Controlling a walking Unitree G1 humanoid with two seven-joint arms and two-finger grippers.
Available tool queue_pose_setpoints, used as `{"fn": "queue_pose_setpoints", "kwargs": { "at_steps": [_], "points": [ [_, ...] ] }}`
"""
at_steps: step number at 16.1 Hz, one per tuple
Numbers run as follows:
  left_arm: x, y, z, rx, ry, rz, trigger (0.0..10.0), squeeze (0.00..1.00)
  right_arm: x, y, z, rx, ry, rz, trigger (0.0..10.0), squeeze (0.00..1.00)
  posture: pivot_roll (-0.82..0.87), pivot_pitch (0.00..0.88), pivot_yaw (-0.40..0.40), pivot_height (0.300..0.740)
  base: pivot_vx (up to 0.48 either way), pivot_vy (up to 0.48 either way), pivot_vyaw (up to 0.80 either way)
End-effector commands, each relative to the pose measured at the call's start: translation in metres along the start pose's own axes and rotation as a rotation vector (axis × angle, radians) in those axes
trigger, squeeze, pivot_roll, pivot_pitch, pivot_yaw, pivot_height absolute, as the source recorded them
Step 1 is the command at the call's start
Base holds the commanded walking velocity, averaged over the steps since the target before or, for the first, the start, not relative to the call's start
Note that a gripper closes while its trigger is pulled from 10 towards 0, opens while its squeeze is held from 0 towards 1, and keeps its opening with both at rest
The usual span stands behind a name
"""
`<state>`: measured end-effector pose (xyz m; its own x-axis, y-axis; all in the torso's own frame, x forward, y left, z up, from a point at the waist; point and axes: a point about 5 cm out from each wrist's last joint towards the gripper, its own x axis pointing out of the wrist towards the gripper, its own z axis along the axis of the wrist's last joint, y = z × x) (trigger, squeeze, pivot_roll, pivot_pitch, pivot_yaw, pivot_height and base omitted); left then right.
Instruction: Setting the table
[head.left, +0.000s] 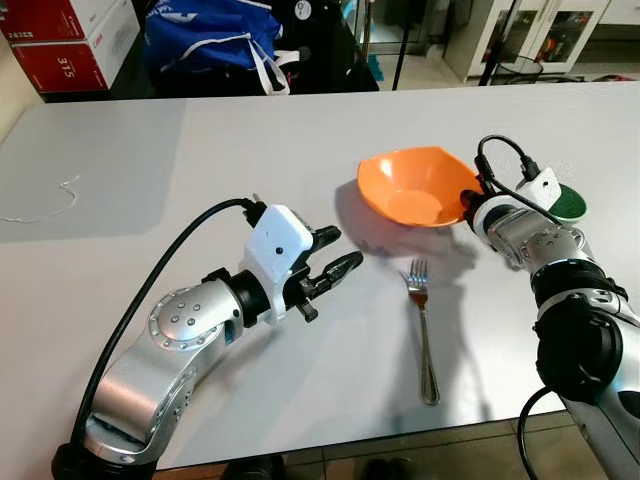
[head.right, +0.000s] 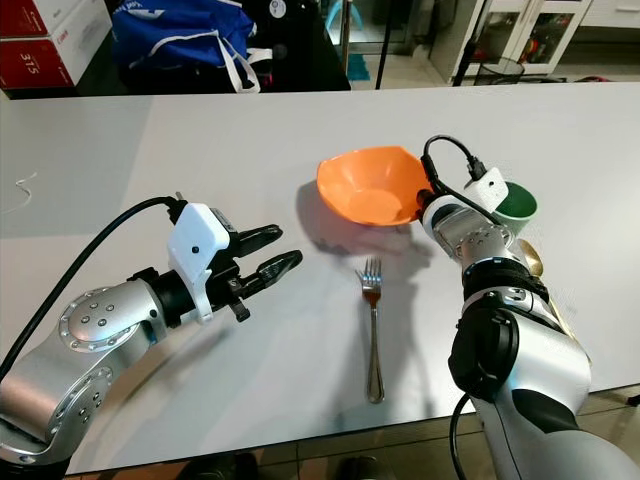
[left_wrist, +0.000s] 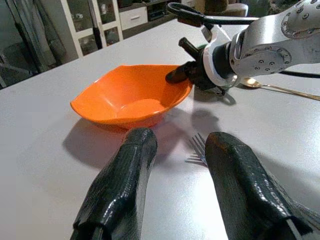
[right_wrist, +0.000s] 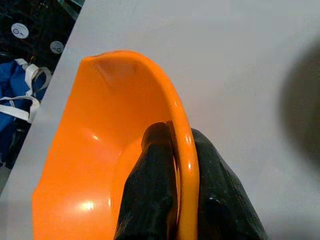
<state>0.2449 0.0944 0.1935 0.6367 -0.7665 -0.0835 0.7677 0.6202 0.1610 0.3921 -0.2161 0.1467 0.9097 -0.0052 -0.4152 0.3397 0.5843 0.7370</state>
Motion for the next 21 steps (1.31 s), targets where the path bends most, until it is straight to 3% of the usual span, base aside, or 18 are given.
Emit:
{"fn": "queue_pose_setpoints", "kwargs": {
  "at_steps": [1, 4, 5, 6, 7, 8, 15, 20, 21],
  "points": [
    [0.0, -0.003, 0.0048, 0.019, -0.008, -0.02, 10.0, 0.0, -0.0016, 0.0085, 0.0104, -0.02, -0.019, 0.014, 10.0, 0.0, 0.01, 0.077, -0.005, 0.74, 0.0, 0.0, 0.0],
    [0.0004, -0.0028, 0.0052, 0.019, -0.007, -0.02, 10.0, 0.0, -0.0017, 0.0076, 0.0111, -0.024, -0.018, 0.005, 10.0, 0.0, 0.0, 0.078, -0.006, 0.74, 0.0, 0.0, 0.0],
    [0.0004, -0.0028, 0.0054, 0.018, -0.008, -0.02, 10.0, 0.0, -0.0017, 0.0066, 0.0107, -0.026, -0.014, 0.0, 10.0, 0.13, 0.0, 0.078, -0.006, 0.74, 0.0, 0.0, 0.0],
    [0.0007, -0.0028, 0.0053, 0.018, -0.007, -0.019, 10.0, 0.0, -0.0016, 0.0052, 0.0098, -0.031, -0.006, -0.006, 10.0, 0.7, 0.0, 0.079, -0.008, 0.74, 0.0, 0.0, 0.0],
    [0.0007, -0.0026, 0.0053, 0.021, -0.006, -0.017, 10.0, 0.0, -0.0015, 0.0038, 0.0087, -0.042, -0.001, -0.013, 10.0, 0.97, 0.0, 0.079, -0.008, 0.74, 0.0, 0.0, 0.0],
    [0.0008, -0.0025, 0.0054, 0.022, -0.006, -0.015, 10.0, 0.0, -0.0014, 0.0025, 0.0081, -0.047, 0.001, -0.02, 10.0, 1.0, 0.0, 0.078, -0.008, 0.74, 0.0, 0.0, 0.0],
    [0.0028, 0.0003, 0.0055, 0.027, -0.006, -0.01, 10.0, 0.0, -0.0021, 0.0004, 0.0106, -0.141, 0.002, -0.052, 10.0, 1.0, 0.0, 0.071, -0.004, 0.74, 0.0, 0.0, 0.0],
    [0.0039, 0.0034, 0.005, 0.029, -0.006, 0.015, 10.0, 0.0, -0.0034, 0.007, 0.0161, -0.284, -0.008, -0.049, 10.0, 1.0, 0.0, 0.059, -0.004, 0.74, 0.0, 0.0, 0.0],
    [0.0038, 0.0042, 0.0043, 0.031, -0.002, 0.026, 10.0, 0.0, -0.0036, 0.0073, 0.0166, -0.315, -0.009, -0.046, 10.0, 0.0, 0.0, 0.056, -0.005, 0.74, 0.0, 0.0, 0.0]
  ]
}}
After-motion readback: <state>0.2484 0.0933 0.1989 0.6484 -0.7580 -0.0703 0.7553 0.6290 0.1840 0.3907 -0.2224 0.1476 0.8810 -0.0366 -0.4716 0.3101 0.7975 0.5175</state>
